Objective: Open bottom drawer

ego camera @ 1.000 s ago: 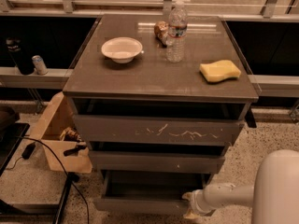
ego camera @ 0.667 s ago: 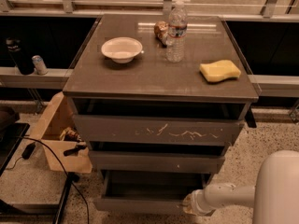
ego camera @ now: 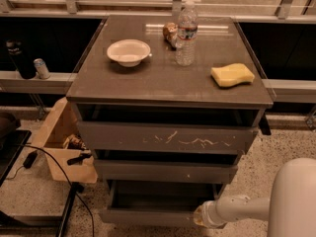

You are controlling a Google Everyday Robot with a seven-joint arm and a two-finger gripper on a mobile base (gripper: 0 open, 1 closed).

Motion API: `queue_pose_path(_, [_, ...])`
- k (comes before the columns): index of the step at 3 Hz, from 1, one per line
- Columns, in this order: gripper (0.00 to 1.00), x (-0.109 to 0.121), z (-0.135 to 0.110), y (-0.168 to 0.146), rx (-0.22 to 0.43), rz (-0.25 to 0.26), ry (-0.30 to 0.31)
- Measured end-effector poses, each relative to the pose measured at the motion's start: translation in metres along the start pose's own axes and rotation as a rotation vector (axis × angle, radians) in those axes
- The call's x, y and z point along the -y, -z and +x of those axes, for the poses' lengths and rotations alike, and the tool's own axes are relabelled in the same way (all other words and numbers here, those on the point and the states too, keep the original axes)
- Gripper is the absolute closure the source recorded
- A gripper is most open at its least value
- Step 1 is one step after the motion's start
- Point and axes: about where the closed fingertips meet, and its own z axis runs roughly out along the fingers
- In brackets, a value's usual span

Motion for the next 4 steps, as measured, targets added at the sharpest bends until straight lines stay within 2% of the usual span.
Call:
queue_pose_path(1, [1.00,0.010,-0.005,0.003,0.010,0.034,0.018])
queue_pose_path(3, [1.00,0.030,-0.017,0.007,0.016,0.068,0.045])
queue_pose_path(4, [1.00,0.050,-0.001,-0.036,0.026,0.068,0.046])
